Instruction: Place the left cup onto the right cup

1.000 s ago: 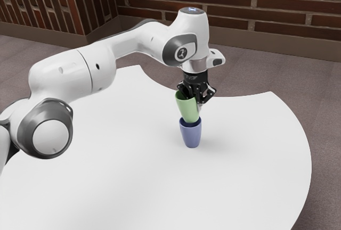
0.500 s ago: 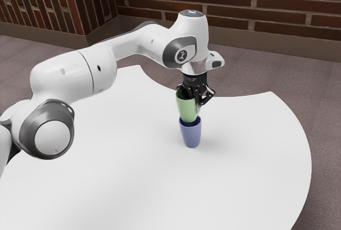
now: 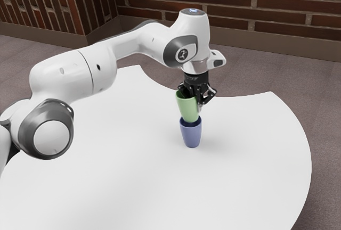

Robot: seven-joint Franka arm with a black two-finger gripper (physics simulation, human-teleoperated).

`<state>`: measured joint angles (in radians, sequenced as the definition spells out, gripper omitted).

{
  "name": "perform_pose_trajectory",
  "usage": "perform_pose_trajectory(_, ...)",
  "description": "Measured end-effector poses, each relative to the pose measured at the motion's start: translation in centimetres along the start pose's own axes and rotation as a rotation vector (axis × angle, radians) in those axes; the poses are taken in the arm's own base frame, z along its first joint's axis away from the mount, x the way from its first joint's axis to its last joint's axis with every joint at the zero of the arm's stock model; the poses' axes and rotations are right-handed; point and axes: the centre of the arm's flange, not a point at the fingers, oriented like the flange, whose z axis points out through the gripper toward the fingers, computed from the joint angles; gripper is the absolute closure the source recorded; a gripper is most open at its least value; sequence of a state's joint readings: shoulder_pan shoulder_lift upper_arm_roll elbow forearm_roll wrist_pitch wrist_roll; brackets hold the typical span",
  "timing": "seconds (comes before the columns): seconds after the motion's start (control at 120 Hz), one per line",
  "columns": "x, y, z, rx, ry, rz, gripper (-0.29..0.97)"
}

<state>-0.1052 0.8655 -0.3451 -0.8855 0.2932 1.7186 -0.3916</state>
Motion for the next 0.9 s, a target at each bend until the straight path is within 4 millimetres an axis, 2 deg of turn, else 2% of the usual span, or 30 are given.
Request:
perform_pose_trajectory(0.358, -0.46, 0.83, -0.07, 0.007, -0.007, 0.001, 0.78)
perform_pose_trajectory(0.642, -0.53, 0.27, -0.89, 0.017, 0.002, -0.010, 0.78)
perform_pose_trajectory(0.9, -0.40, 0.15, -0.36, 0.017, -0.002, -0.014, 0.78)
